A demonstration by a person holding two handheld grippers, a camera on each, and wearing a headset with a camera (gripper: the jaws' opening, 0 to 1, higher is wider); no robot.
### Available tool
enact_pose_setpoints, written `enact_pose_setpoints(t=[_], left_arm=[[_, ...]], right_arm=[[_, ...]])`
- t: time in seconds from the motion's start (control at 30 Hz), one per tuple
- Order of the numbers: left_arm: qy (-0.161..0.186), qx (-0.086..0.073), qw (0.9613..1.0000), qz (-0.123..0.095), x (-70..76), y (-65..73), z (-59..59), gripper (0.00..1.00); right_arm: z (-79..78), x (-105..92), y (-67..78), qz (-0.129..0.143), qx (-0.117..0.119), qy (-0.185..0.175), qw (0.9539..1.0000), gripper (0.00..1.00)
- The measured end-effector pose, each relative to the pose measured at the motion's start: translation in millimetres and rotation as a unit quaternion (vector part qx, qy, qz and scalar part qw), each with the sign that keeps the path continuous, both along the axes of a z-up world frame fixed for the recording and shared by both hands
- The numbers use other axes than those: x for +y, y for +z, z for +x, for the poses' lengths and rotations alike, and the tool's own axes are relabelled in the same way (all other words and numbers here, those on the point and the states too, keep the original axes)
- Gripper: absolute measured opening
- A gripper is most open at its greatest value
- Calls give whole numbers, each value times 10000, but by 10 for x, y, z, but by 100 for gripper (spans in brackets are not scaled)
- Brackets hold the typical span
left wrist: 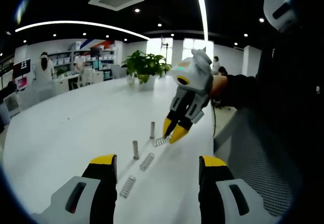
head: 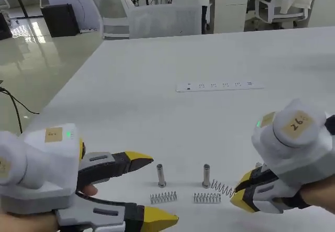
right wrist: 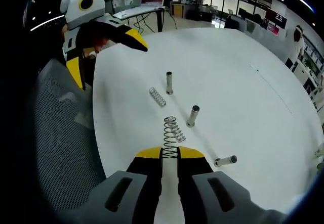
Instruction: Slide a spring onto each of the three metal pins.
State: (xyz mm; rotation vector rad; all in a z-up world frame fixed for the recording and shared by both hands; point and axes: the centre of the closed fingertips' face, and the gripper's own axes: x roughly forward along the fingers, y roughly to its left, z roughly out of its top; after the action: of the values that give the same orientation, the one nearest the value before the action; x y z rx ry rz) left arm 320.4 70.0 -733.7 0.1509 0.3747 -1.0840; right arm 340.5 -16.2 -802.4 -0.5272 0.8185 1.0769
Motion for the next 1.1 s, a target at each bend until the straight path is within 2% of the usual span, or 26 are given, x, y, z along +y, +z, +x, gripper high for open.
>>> enact_pose_setpoints(t=[0.07, 0.23, 0.4, 0.67, 0.9, 1.1], left_arm=[[34, -32, 10000, -40, -26, 4, 17, 58], [65, 9, 9999, -143, -162, -76, 23, 54], [-86, 50, 9999, -68, -276, -186, -7, 48], [-66, 116, 9998, -132, -292, -290, -10, 38], [-264, 177, 9995, 3, -338, -406, -84, 33], [-492, 158, 9986, 140, -371, -480, -164, 29]], right_arm=[[-21, 33, 23, 18, -8, 53, 10000, 8], [-66, 84, 44, 33, -26, 175, 9998, 8], [-107, 126, 73, 58, -44, 285, 9996, 8], [-209, 226, 83, 102, 24, 550, 9984, 8], [-344, 285, 46, 50, 101, 939, 9955, 8], [-461, 323, 21, 36, 168, 1296, 9914, 8]])
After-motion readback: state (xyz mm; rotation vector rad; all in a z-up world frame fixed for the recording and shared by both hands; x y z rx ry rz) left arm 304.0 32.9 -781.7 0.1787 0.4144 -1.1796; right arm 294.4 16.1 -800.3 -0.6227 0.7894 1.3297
